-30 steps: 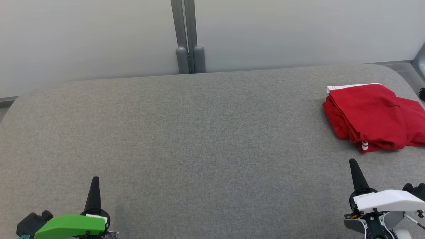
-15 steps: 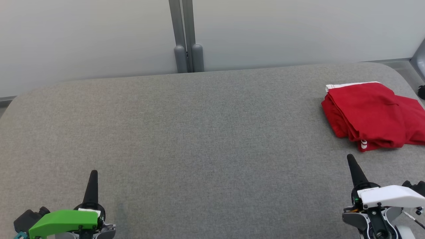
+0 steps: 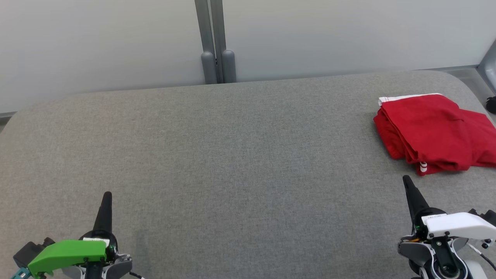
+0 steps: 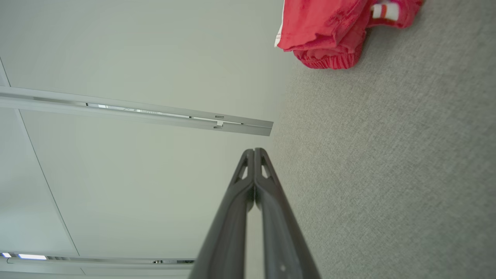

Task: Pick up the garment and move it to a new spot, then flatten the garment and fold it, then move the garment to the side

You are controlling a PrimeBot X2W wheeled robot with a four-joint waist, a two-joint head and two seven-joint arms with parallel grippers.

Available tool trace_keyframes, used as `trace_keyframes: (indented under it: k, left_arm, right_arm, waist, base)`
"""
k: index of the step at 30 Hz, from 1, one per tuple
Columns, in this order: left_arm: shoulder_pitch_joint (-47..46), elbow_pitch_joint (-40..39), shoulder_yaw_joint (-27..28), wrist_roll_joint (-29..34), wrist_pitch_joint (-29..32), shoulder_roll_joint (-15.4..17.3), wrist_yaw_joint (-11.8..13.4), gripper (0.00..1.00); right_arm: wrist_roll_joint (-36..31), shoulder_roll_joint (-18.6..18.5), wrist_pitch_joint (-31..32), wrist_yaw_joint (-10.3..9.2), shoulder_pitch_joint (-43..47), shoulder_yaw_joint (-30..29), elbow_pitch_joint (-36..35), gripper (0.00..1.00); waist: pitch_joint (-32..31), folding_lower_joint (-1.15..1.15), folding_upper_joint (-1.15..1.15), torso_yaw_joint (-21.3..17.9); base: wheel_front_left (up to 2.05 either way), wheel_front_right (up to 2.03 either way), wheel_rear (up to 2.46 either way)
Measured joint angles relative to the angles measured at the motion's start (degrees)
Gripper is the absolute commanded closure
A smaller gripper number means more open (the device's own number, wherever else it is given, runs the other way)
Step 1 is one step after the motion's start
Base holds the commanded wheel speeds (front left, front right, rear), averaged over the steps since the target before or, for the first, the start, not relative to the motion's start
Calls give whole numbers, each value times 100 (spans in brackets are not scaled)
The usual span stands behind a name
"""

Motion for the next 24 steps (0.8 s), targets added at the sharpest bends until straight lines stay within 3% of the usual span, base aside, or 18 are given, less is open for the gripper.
trace_keyframes:
  k: [24]
  left_arm:
    - [-204, -45, 92, -934, 258, 9, -19, 100]
  right_arm:
    - [1089, -12, 254, 0, -161, 4, 14, 100]
  waist:
    - [49, 0, 0, -64]
  base:
    - [0, 0, 0]
